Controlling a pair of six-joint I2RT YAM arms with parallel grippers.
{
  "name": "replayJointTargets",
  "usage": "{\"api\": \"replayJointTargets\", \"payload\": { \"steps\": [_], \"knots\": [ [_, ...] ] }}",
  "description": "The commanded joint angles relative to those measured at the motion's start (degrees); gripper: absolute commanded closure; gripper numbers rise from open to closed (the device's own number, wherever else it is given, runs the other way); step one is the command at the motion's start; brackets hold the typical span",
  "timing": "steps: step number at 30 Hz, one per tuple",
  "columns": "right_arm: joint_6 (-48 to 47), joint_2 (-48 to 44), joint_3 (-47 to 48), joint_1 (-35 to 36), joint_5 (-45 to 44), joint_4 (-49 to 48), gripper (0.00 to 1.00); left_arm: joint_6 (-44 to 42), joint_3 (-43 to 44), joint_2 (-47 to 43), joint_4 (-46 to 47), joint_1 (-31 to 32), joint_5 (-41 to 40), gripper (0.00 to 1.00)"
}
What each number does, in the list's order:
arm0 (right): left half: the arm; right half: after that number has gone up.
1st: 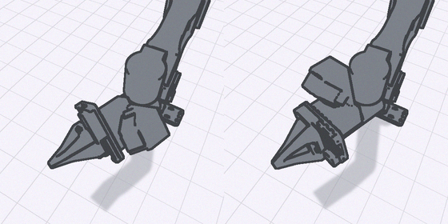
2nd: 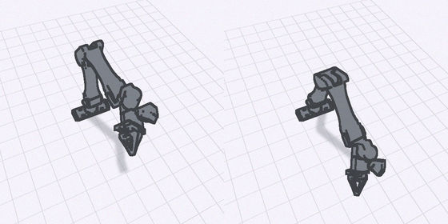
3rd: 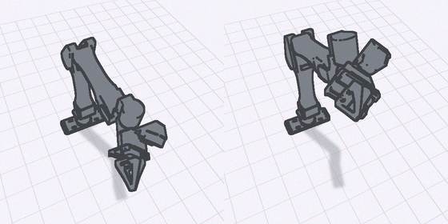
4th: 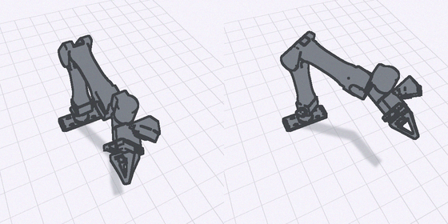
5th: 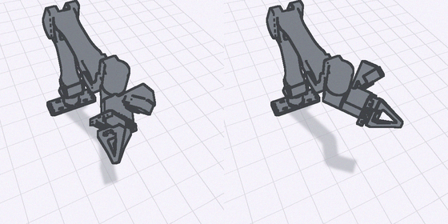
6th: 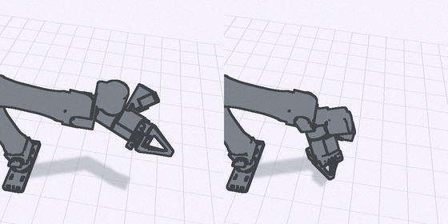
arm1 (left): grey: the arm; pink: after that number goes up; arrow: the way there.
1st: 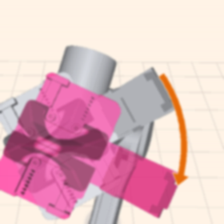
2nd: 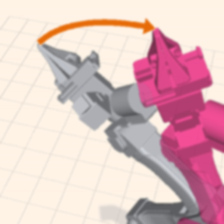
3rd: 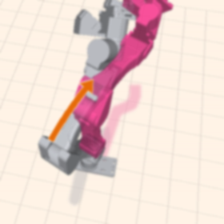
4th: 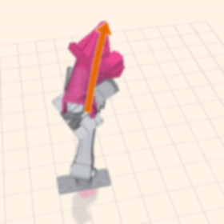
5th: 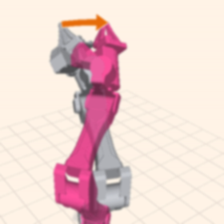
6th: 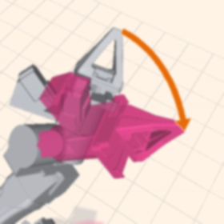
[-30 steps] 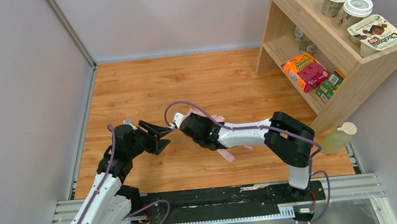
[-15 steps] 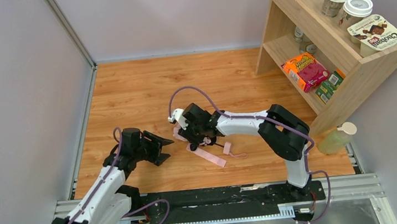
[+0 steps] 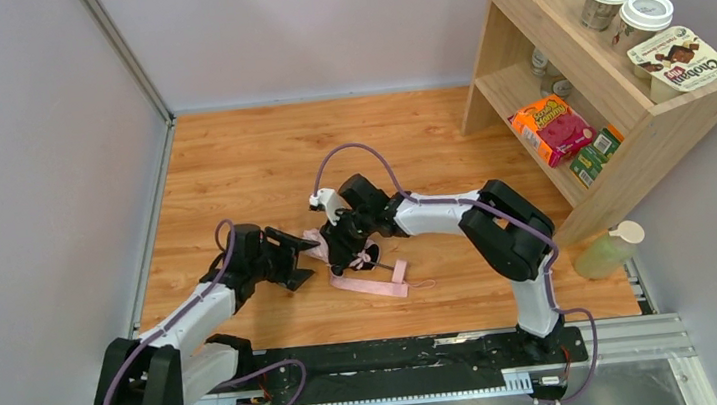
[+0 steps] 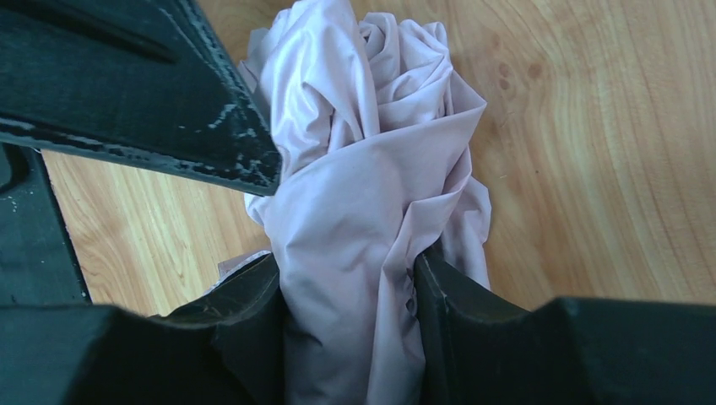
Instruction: Put away the umbrella
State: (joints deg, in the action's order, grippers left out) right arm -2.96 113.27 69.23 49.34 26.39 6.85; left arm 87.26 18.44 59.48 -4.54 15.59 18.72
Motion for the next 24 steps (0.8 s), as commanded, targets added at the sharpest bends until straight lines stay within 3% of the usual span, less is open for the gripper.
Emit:
{"api": "replayJointTargets", "payload": {
  "steps": [1, 6, 13, 19, 24],
  "knots": [
    [1.82, 6.87, -3.49, 0.49, 2.26, 11.43, 1.00, -0.25, 3.62, 3.35, 7.33, -0.21, -1.23, 0.23],
    [1.65, 7.22, -2.70, 0.14, 2.70, 11.87, 1.00, -2.27, 4.24, 4.41, 8.57, 0.92, -2.90, 0.23],
    [0.94, 7.14, -2.00, -0.47, 1.82, 13.01, 1.00, -3.60, 2.74, -8.24, 1.73, 3.13, -9.84, 0.23],
    [0.94, 6.87, -2.00, -0.56, 1.47, 13.10, 1.00, -3.31, 9.85, 3.34, -4.77, 3.13, -3.00, 0.22],
    [0.59, 6.70, -1.38, -0.56, 1.21, 13.71, 1.00, -6.67, 14.17, 10.46, -4.96, 3.39, -3.25, 0.22]
  ]
}}
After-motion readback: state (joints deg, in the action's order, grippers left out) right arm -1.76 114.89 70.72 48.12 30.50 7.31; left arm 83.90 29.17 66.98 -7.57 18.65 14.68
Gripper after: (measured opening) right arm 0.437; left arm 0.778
